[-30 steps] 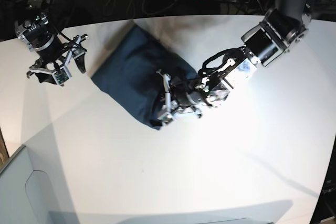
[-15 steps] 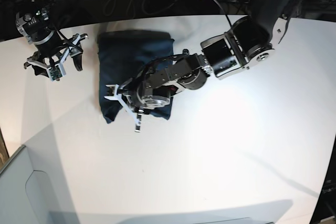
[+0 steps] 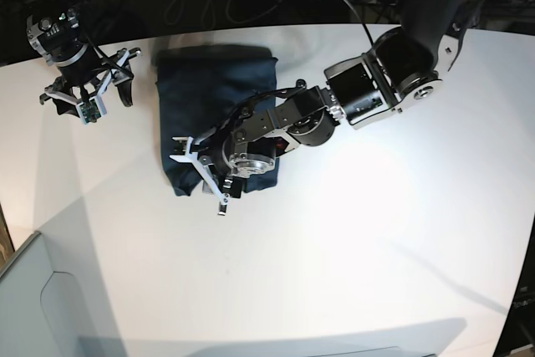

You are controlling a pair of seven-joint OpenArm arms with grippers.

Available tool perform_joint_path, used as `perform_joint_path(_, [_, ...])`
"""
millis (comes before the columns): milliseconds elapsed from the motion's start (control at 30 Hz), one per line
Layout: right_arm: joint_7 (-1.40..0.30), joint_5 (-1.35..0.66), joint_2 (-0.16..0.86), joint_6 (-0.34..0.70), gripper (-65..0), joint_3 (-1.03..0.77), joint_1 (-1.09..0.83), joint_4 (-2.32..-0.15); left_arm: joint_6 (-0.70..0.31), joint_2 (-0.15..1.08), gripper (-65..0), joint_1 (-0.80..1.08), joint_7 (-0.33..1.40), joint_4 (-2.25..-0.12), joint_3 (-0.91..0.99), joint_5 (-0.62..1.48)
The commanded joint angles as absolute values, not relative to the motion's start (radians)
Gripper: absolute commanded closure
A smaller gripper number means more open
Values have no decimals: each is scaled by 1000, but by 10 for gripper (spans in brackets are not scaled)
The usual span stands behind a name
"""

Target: Fold the T-shirt properly

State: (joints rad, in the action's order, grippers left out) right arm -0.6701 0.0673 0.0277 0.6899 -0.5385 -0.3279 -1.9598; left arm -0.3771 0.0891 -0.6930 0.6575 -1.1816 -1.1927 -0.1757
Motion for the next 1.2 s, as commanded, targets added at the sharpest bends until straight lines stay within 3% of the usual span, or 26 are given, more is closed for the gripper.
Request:
perform_joint_path(0, [-647,53,33,698,-398,-541,-325,-1980,-372,88,-296,-725,651,-1216,-1182,-180])
perform_joint_path(433, [-641,50,-59,698,-381,-536,-323,-2068,-374,260,-299,-720,653,-1554,-1046,-180])
perform_joint_path(533, [-645,48,-85,698,-260,-473,-323,-2083,-374,354,-298,-694,653,-1643,-970,-180])
perform_joint_path(667, [-647,50,-90,698,-2,-357,-325,-2075,-378,458,-298,-595,647,-1673,-763,-176])
perform_joint_path(867, [-639,51,-88,698,0,-213,-314,-2029,-374,512,-297,-392,650,-1676,-401,-173])
perform_joint_path(1167, [-582,53,-84,698,0,-176,-289,-1788,-375,440,-297,-28,645,-1681,8,-171])
